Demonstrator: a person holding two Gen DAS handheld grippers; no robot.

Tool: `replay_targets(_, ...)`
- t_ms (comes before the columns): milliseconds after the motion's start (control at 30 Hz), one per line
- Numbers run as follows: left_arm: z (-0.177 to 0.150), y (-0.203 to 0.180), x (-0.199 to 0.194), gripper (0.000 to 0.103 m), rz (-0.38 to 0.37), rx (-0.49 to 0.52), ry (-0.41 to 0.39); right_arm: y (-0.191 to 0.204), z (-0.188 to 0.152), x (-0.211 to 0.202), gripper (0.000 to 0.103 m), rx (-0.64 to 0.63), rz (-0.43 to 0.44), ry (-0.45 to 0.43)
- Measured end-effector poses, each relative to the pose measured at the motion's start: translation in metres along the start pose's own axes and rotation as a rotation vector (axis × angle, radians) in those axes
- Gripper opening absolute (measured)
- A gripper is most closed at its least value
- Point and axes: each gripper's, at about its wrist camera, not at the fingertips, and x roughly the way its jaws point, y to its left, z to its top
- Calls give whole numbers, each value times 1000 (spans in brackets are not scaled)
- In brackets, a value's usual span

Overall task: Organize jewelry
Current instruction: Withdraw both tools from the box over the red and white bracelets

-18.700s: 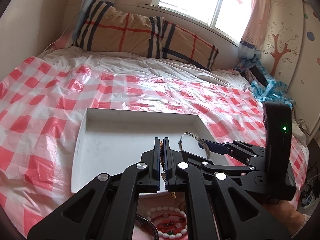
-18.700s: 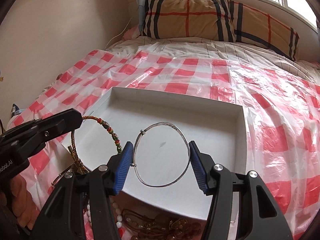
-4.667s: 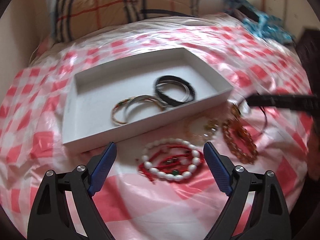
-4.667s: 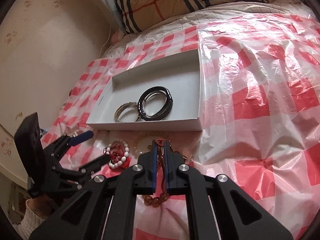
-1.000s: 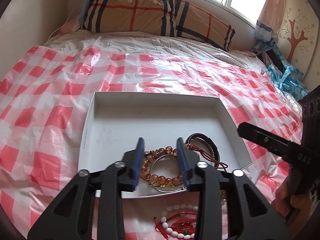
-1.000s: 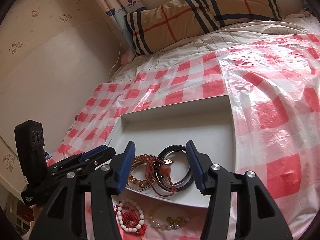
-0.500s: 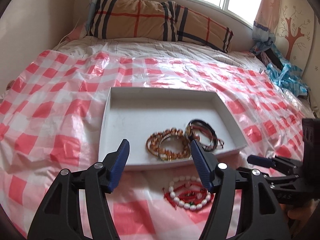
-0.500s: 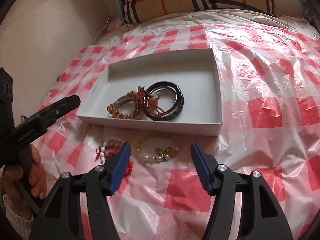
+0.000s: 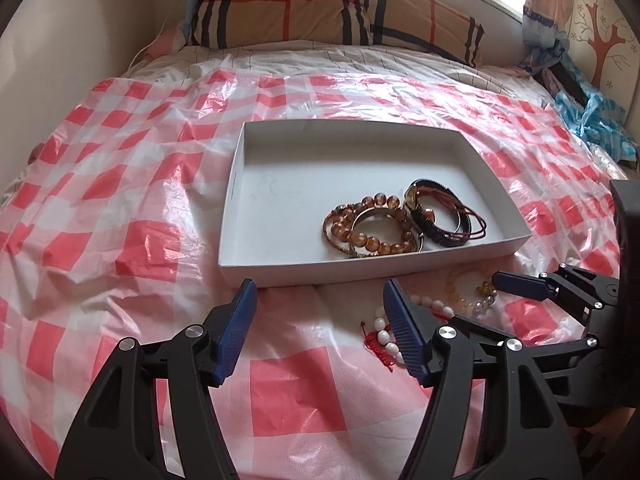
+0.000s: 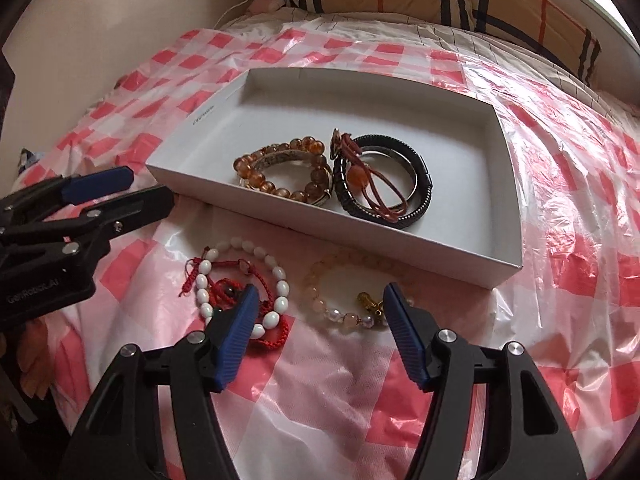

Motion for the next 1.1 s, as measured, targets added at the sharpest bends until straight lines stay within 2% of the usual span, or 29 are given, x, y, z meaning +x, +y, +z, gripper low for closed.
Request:
replay_targets(167, -8, -3, 19, 63, 25, 35, 98, -2, -6, 4, 69, -24, -36, 33)
replay_targets(367, -20, -13, 35, 64, 39, 108, 177, -6, -11, 0, 71, -12, -20, 51)
replay_targets(467, -22, -16, 36, 65, 52, 132, 179, -6, -16, -3, 73, -22, -9, 65)
replay_targets(567, -20, -13, 33, 65, 27, 114, 173, -9, -17, -7, 75, -9, 6, 61)
replay_targets(700, -19, -19, 28, 65, -7, 133, 150, -17, -12, -14, 76, 52, 34, 13)
replay_targets(767, -23, -26, 33, 65, 14, 173, 167, -17, -11, -14, 78, 53, 4, 5)
replay_targets(833, -25, -31, 33, 65, 30, 201, 163, -13, -12, -6, 78, 25, -27, 37)
replay_targets(933, -27, -32, 34, 66, 22, 205, 176, -12, -13, -3, 81, 2, -74, 60)
replay_targets(1100, -32, -34, 33, 69, 9, 224, 193, -28, -20, -7, 84, 51, -119, 79)
